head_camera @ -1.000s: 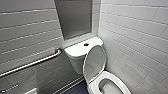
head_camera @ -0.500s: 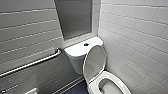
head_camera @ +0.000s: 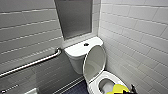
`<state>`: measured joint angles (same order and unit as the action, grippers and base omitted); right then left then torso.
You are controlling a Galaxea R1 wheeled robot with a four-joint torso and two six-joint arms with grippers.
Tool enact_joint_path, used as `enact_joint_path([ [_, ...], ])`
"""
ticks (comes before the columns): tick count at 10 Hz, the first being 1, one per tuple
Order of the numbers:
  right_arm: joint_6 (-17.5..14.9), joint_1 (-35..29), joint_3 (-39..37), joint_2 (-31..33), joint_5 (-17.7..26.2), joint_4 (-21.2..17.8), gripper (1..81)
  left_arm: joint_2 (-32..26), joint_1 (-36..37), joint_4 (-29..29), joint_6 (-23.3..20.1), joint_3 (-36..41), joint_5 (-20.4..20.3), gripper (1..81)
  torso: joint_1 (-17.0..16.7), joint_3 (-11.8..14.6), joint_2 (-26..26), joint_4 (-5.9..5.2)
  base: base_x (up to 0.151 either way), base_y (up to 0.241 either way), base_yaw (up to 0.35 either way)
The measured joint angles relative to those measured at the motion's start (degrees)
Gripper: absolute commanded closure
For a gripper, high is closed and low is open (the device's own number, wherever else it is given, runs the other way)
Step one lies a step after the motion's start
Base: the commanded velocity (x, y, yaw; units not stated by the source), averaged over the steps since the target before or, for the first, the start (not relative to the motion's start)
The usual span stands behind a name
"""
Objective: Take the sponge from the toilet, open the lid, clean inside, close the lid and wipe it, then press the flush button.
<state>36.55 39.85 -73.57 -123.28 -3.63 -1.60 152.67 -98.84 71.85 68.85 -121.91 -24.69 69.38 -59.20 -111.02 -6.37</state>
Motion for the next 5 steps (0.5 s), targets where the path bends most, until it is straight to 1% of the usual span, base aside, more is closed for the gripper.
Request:
enact_joint_path([
  [2,0.09,-5.45,-4.68,-5.28,3.96,0.12,81.1,0.02,0.05,-0.02,0.0,-0.01,0.0,1.0,0.0,0.0,0.0,0.0,0.0,0.0,0.0],
  [5,0.41,-6.86,-13.95,-13.73,7.96,0.17,81.1,0.02,0.02,-0.05,0.0,-0.01,0.02,1.0,0.0,0.0,0.0,0.0,0.0,0.0,0.0],
])
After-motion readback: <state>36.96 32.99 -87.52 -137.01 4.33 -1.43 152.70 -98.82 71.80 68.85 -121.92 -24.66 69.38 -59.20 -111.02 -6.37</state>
